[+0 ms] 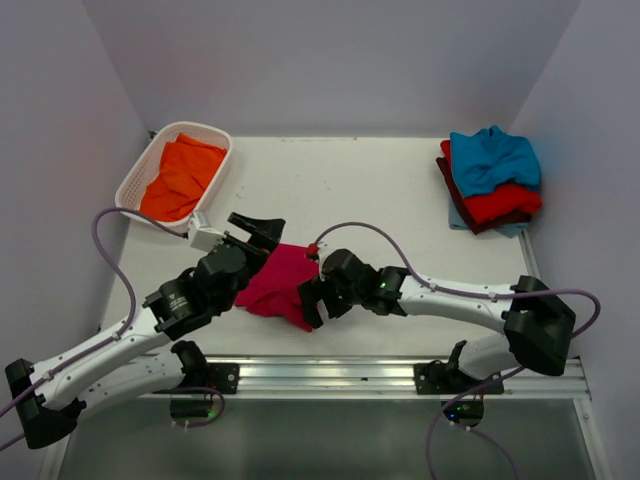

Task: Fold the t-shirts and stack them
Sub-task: Flatten out the tshirt

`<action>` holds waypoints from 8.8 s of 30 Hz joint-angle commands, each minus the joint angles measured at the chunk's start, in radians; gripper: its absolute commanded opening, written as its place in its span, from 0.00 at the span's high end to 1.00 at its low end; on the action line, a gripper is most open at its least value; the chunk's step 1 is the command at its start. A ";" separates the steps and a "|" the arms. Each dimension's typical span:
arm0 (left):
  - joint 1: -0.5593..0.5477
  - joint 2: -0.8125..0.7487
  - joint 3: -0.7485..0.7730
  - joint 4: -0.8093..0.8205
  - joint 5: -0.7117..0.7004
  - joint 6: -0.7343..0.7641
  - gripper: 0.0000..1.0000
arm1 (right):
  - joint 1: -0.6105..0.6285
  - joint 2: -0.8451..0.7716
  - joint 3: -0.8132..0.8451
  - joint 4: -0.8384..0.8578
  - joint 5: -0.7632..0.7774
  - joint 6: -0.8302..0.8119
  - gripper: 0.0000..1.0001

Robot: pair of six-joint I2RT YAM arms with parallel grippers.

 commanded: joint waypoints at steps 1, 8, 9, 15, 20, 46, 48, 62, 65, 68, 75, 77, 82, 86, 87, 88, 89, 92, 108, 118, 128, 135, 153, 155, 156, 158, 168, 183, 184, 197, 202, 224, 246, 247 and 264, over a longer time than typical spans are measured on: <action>0.000 -0.041 0.044 -0.096 -0.112 0.076 0.00 | 0.079 0.064 0.092 0.047 0.040 0.032 0.03; 0.000 -0.133 0.001 -0.157 -0.125 0.058 0.00 | 0.099 0.174 0.135 0.080 0.041 0.049 0.12; 0.000 -0.142 -0.002 -0.166 -0.128 0.054 0.00 | 0.099 0.208 0.144 0.084 0.041 0.051 0.12; 0.000 -0.214 -0.019 -0.238 -0.163 0.025 0.00 | 0.099 0.337 0.198 0.096 0.061 0.065 0.31; 0.000 -0.259 -0.034 -0.277 -0.177 0.012 0.00 | 0.101 0.363 0.190 0.077 0.068 0.094 0.57; -0.011 0.370 0.135 -0.012 0.294 0.728 0.06 | 0.087 -0.089 0.196 -0.409 0.383 -0.081 1.00; -0.020 0.326 0.112 0.039 0.349 0.829 0.08 | 0.073 -0.094 0.190 -0.406 0.380 -0.078 1.00; -0.023 0.171 -0.063 0.200 0.745 1.088 0.12 | -0.002 -0.077 0.198 -0.380 0.275 -0.101 1.00; -0.048 0.229 -0.054 0.214 0.713 1.093 0.12 | -0.003 -0.073 0.204 -0.383 0.266 -0.103 1.00; -0.068 0.266 -0.075 0.244 0.662 1.107 0.12 | -0.005 -0.079 0.207 -0.380 0.260 -0.101 1.00; -0.073 0.295 -0.143 0.392 0.595 1.111 0.17 | -0.007 -0.091 0.201 -0.381 0.239 -0.101 1.00; -0.073 0.300 -0.152 0.407 0.564 1.116 0.24 | -0.007 -0.091 0.201 -0.380 0.234 -0.101 1.00; -0.071 0.327 -0.154 0.418 0.481 1.116 0.57 | -0.007 -0.094 0.198 -0.377 0.222 -0.101 1.00; -0.073 0.329 -0.160 0.432 0.469 1.110 0.81 | -0.007 -0.097 0.193 -0.380 0.217 -0.101 1.00; -0.073 0.329 -0.160 0.432 0.464 1.107 0.86 | -0.007 -0.099 0.193 -0.380 0.219 -0.101 1.00; -0.073 0.327 -0.162 0.432 0.455 1.104 0.92 | -0.007 -0.099 0.193 -0.380 0.217 -0.101 1.00; -0.073 0.321 -0.163 0.432 0.451 1.099 0.99 | -0.007 -0.097 0.192 -0.380 0.219 -0.101 1.00; -0.073 0.295 -0.168 0.430 0.425 1.087 1.00 | -0.007 -0.099 0.190 -0.380 0.214 -0.101 1.00; -0.120 0.330 -0.115 0.461 0.659 1.088 0.47 | -0.011 -0.100 0.176 -0.374 0.215 -0.101 1.00; -0.126 0.336 -0.149 0.512 0.649 1.093 0.47 | -0.017 -0.096 0.176 -0.374 0.208 -0.101 1.00; -0.126 0.450 -0.182 0.594 0.507 1.084 0.86 | -0.017 -0.102 0.173 -0.374 0.194 -0.101 1.00; -0.126 0.398 -0.178 0.559 0.393 1.053 1.00 | -0.017 -0.115 0.161 -0.375 0.191 -0.100 1.00; -0.099 0.226 -0.047 0.107 -0.129 0.831 1.00 | -0.017 -0.105 0.158 -0.374 0.189 -0.113 1.00; -0.094 0.226 -0.036 0.097 -0.129 0.826 1.00 | -0.017 -0.102 0.160 -0.381 0.192 -0.112 0.98; -0.093 0.221 -0.033 0.090 -0.131 0.825 1.00 | -0.017 -0.100 0.160 -0.386 0.194 -0.113 0.80; -0.091 0.215 -0.027 0.085 -0.138 0.818 1.00 | -0.017 -0.103 0.158 -0.389 0.199 -0.115 0.49; -0.085 0.159 0.075 -0.008 -0.169 0.824 1.00 | -0.017 -0.119 0.138 -0.383 0.229 -0.109 0.49; -0.085 0.186 0.303 -0.045 -0.089 0.930 1.00 | -0.026 0.246 0.205 -0.042 0.105 -0.113 0.64; -0.085 0.185 0.305 -0.047 -0.088 0.930 1.00 | -0.026 0.266 0.224 -0.036 0.108 -0.121 0.64; -0.083 0.131 0.271 -0.084 -0.097 0.897 1.00 | -0.033 0.443 0.311 -0.009 0.067 -0.118 0.72; -0.079 0.105 0.262 -0.088 -0.102 0.890 1.00 | -0.033 0.499 0.296 0.008 0.047 -0.104 0.73; 0.045 0.024 0.337 -0.245 -0.220 0.946 1.00 | -0.092 -0.101 0.153 -0.384 0.367 -0.106 1.00; 0.055 -0.053 0.516 -0.508 -0.413 0.897 1.00 | -0.442 -0.378 0.181 -0.653 0.729 0.034 0.94; 0.055 -0.061 0.519 -0.512 -0.405 0.894 1.00 | -0.448 -0.370 0.183 -0.659 0.731 0.035 0.75; 0.055 -0.041 0.470 -0.444 -0.327 0.903 1.00 | -0.387 -0.261 0.014 -0.358 0.190 -0.038 0.52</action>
